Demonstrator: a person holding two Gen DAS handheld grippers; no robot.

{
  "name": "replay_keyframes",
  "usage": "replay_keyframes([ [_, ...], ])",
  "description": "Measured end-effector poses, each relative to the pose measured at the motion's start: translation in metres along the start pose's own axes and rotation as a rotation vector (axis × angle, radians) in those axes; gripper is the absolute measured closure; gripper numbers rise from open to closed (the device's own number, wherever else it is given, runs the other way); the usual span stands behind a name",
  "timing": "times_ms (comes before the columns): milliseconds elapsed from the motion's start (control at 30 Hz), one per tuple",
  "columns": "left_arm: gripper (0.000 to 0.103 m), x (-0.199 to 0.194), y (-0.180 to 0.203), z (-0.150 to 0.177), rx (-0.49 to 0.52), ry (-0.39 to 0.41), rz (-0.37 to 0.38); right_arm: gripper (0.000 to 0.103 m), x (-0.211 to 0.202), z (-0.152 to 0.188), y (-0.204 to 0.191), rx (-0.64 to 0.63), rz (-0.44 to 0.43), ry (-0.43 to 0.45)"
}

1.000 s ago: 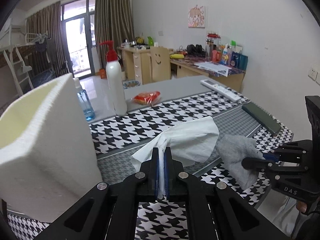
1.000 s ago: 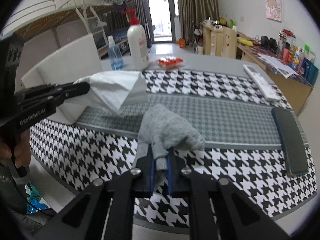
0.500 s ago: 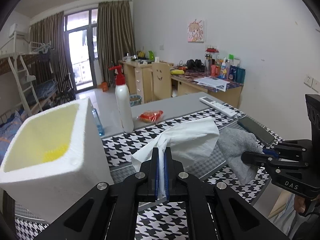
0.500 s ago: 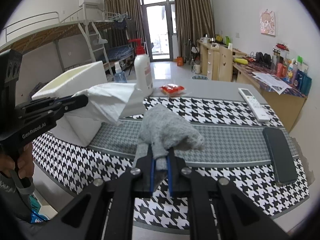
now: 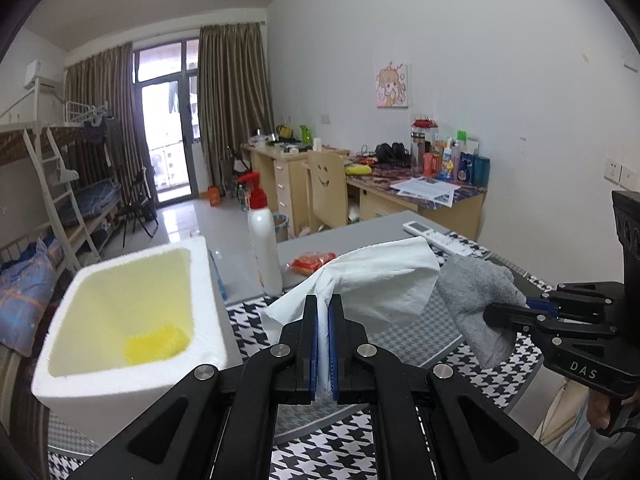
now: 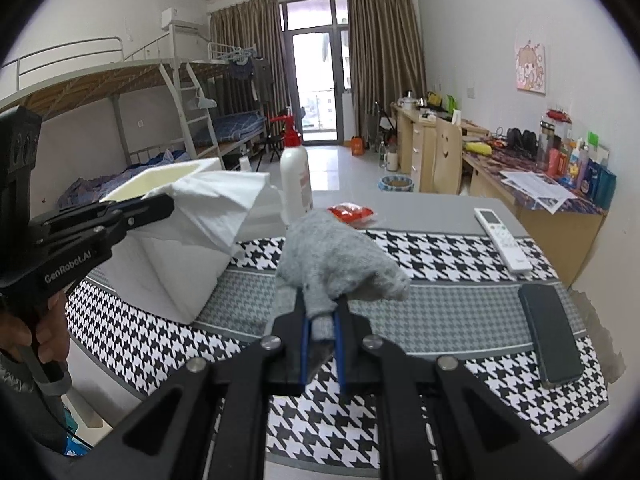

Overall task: Organize soft objects
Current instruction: 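Carry the white towel and grey sock to the foam box with both tools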

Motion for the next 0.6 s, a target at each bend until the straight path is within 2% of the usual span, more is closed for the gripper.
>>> replay_keyframes([
  [600, 0.099, -0.017, -0.020, -0.037, -0.013, 0.091, -0.062, 0.090, -0.007, -0.038, -0.023, -0.052, -0.037, 0.084],
])
Point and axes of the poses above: each gripper's, at about its wrist camera, not at the fingertips, and x roughly the way its jaws point, y to its right, z to its underside, the point moved 10 cm from there along x, roughly the way its jaws point, and after that the axes turned 13 degrees about y, right-handed, at the moved point
